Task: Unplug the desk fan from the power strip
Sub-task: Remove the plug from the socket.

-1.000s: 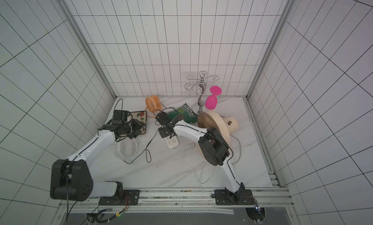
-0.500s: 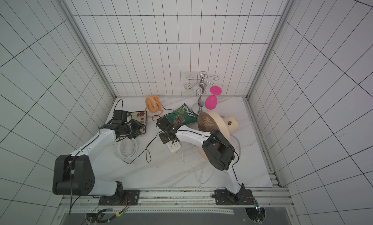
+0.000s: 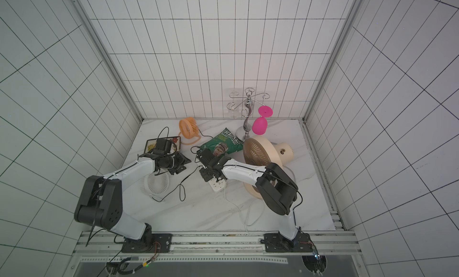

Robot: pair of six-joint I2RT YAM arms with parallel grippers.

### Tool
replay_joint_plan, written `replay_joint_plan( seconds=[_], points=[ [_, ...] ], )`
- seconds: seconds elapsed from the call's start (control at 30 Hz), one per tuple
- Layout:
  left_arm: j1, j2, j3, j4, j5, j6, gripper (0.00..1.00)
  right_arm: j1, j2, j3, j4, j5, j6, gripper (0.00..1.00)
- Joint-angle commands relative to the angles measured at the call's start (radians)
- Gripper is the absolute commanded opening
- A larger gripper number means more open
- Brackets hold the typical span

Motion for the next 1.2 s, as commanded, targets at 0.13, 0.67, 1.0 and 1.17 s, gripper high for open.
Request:
replay_joint_plan(
  seconds=[0.13, 0.67, 1.0, 1.17],
  points=[
    [-0.016, 0.062, -0.009, 0.069, 0.010, 0.008, 0.45, 0.012, -0.017, -0.040, 0.042, -0.048, -0.021, 0.25],
    [-0.098, 0.155, -0.031, 0.217, 0.096, -0.052, 0.44, 0.015, -0.009, -0.027, 0.040, -0.055, -0.030, 0.26],
    [-0.108, 0.219, -0.031, 0.159, 0.065, -0.035, 0.38, 0.041, -0.040, 0.010, 0.072, -0.014, -0.095, 0.24],
    [-0.115, 0.246, -0.029, 0.123, 0.035, -0.026, 0.38, 0.050, -0.062, 0.018, 0.118, 0.004, -0.114, 0.22]
  ],
)
